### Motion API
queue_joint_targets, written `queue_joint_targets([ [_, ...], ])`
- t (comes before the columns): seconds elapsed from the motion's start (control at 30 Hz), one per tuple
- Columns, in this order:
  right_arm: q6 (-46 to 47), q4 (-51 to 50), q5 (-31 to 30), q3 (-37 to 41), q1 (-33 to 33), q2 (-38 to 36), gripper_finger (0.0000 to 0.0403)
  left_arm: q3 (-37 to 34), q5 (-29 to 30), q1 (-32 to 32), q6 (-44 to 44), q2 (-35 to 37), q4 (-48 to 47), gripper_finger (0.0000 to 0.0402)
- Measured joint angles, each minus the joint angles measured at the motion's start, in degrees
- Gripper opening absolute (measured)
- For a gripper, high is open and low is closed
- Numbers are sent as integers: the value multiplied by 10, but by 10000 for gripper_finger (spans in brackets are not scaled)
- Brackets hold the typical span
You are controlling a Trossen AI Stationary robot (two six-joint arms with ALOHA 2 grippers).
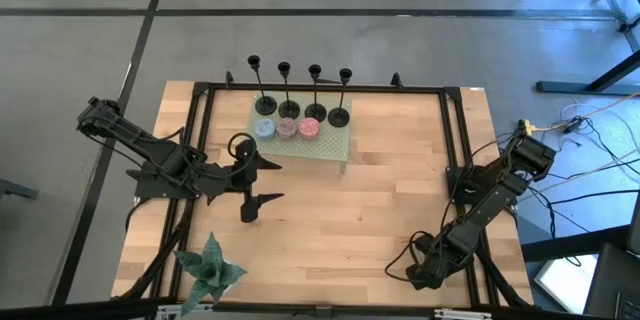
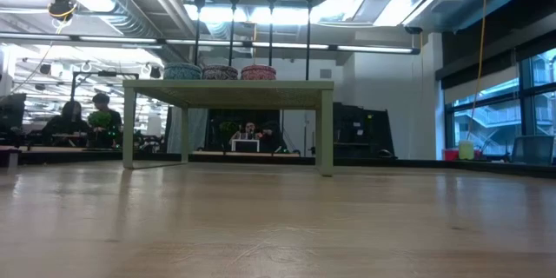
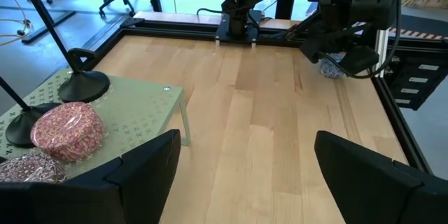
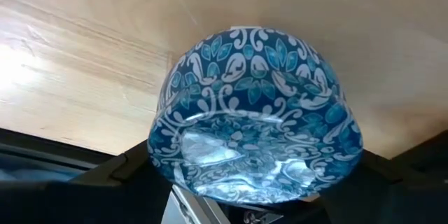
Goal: Pick & Place candle stick holders
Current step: Put the blue candle on the shelf aligned with the other candles
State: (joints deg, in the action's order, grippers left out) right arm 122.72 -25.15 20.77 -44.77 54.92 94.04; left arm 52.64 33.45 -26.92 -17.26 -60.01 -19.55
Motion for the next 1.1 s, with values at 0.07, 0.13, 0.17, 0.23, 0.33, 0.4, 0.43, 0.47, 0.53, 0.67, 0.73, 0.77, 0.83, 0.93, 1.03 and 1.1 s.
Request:
queue_joint_targets([
  [0.07,0,-2,-5,0,0,0,298,0,0,0,0,0,0,327],
  [0.13,-2,-8,-17,0,0,0,298,0,0,0,0,0,0,327],
  [0.17,-2,-14,-25,0,0,0,298,0,0,0,0,0,0,327],
  [0.23,-5,-32,-34,0,0,-1,298,0,0,0,0,0,0,327],
  [0.33,-8,-63,-36,-2,0,-2,298,0,0,0,0,0,0,327],
  [0.4,-10,-73,-39,-2,0,-2,298,0,0,0,0,0,0,327],
  [0.43,-11,-74,-45,-2,0,-2,298,0,0,0,0,0,0,327],
  [0.47,-11,-74,-53,-2,1,-3,298,0,0,0,0,0,0,327],
  [0.53,-10,-76,-73,-2,1,-3,298,0,0,0,0,0,0,327],
  [0.67,-18,-98,-97,-3,0,-3,298,0,0,0,6,0,0,327],
  [0.73,-22,-105,-105,-3,1,-3,298,0,0,0,6,0,0,327],
  [0.77,-27,-106,-105,-3,1,-3,298,0,0,0,5,0,0,327],
  [0.83,-30,-106,-107,-3,0,-3,298,0,0,0,5,0,0,327],
  [0.93,-40,-121,-113,-20,1,-1,298,0,1,0,5,0,0,327],
  [1.03,-49,-177,-150,-51,-1,2,298,0,1,0,5,0,0,327],
  [1.1,-52,-210,-171,-80,-1,2,298,0,1,0,5,0,0,327],
])
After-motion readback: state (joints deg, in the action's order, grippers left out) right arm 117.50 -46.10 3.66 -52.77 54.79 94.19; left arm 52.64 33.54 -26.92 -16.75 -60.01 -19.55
